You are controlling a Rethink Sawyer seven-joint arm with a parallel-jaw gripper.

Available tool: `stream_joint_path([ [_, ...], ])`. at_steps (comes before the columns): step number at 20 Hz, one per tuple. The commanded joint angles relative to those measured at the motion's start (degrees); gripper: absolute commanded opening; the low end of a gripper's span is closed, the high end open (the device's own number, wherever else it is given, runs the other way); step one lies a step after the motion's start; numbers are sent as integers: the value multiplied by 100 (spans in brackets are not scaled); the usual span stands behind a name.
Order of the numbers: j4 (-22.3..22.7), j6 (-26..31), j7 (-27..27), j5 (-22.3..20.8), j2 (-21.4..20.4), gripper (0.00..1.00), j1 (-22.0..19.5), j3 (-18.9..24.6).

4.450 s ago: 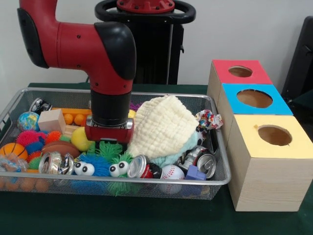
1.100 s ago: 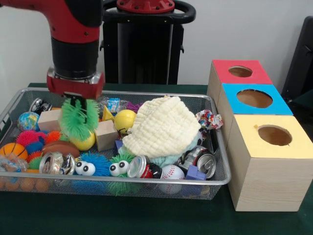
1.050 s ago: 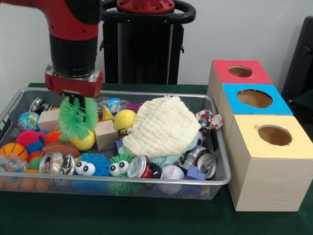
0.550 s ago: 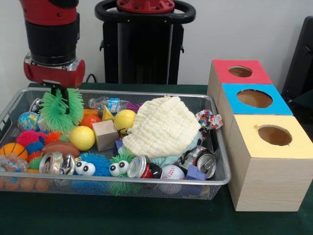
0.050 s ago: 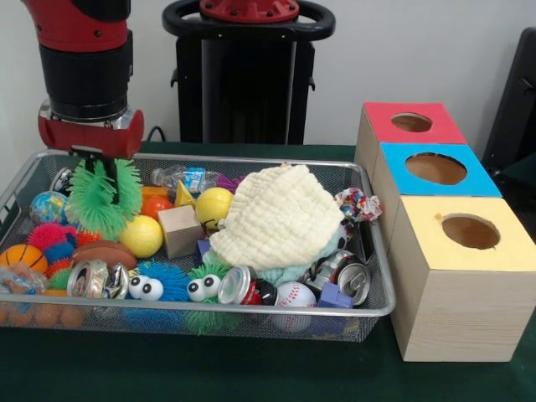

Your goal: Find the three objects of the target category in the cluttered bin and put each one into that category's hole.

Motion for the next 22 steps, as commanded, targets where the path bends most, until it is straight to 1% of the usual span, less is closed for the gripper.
stream_joint_path([
  [1, -73, 264, -1569, -220, 244, 100, -234, 631],
  [3, -58, 235, -1676, -186, 301, 100, -342, 751],
  [4, -88, 304, -1734, -208, 323, 100, -346, 778],
  [5, -195, 519, -1854, -272, 387, 100, -292, 776],
  [7, -205, 571, -1769, -293, 395, 100, -278, 788],
  [13, 6, 504, -1528, -350, 201, 100, -239, 766],
  [16, 159, 446, -1337, -339, 80, 100, -161, 719],
  [22, 412, 441, -837, -279, -212, 100, 151, 562],
])
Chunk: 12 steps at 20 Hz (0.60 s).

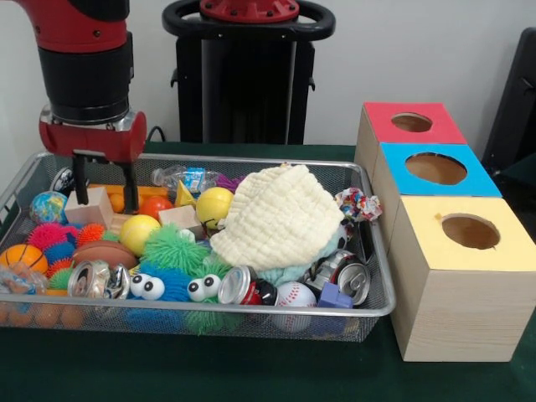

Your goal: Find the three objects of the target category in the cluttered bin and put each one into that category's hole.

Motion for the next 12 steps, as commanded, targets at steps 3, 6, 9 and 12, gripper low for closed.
stream_joint_path([
  [3, 628, 407, -538, -171, -433, 100, 491, 112],
  [6, 822, 291, -268, -135, -562, 100, 624, 7],
  [9, 899, 195, 16, -90, -578, 100, 796, -96],
  [12, 945, 136, 210, -60, -614, 100, 946, -193],
])
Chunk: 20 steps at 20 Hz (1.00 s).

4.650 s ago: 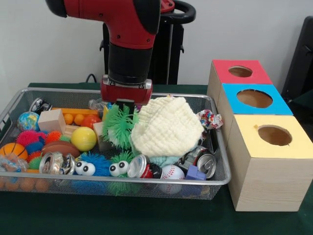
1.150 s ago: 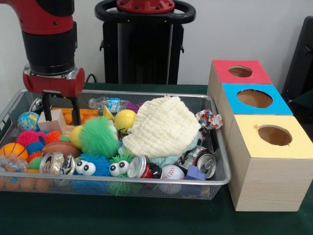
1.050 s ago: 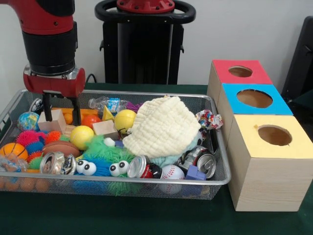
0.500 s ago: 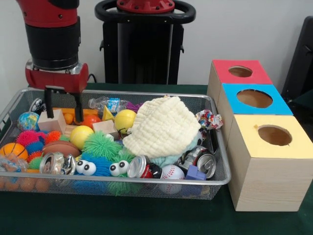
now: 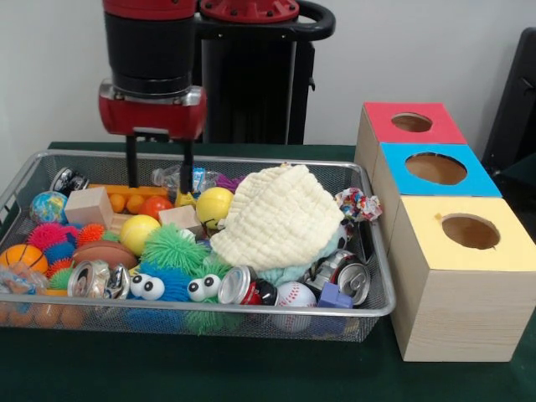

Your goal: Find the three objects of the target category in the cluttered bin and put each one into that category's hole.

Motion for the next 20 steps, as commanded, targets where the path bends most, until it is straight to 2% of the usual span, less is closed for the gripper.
stream_joint_path([
  [1, 645, 124, 289, -51, -129, 100, 371, -213],
  [20, 695, -426, 1159, 75, 78, 100, 1190, -796],
])
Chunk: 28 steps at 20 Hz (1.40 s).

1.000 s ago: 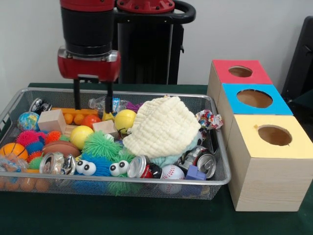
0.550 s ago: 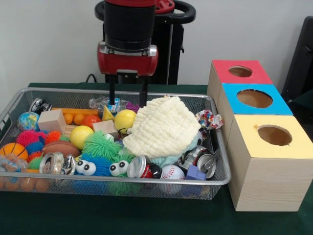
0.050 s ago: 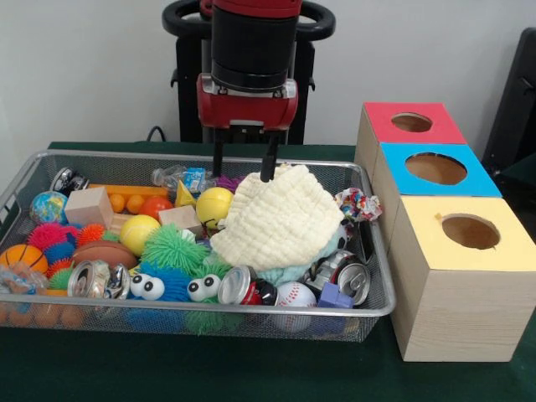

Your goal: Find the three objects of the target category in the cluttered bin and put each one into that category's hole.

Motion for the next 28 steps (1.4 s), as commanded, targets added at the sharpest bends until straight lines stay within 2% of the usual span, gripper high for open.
stream_joint_path([
  [1, 391, -487, 1214, 63, 282, 100, 266, -461],
  [7, 359, -1291, 1694, -9, 692, 100, 640, -864],
  [11, 401, -1847, 1760, 102, 954, 100, 765, -1095],
  [15, 412, -2235, 1637, 243, 1151, 100, 795, -1223],
  [20, 394, -2455, 1445, 345, 1257, 100, 803, -1341],
  [28, 287, -3043, 1256, 395, 1693, 100, 659, -1369],
])
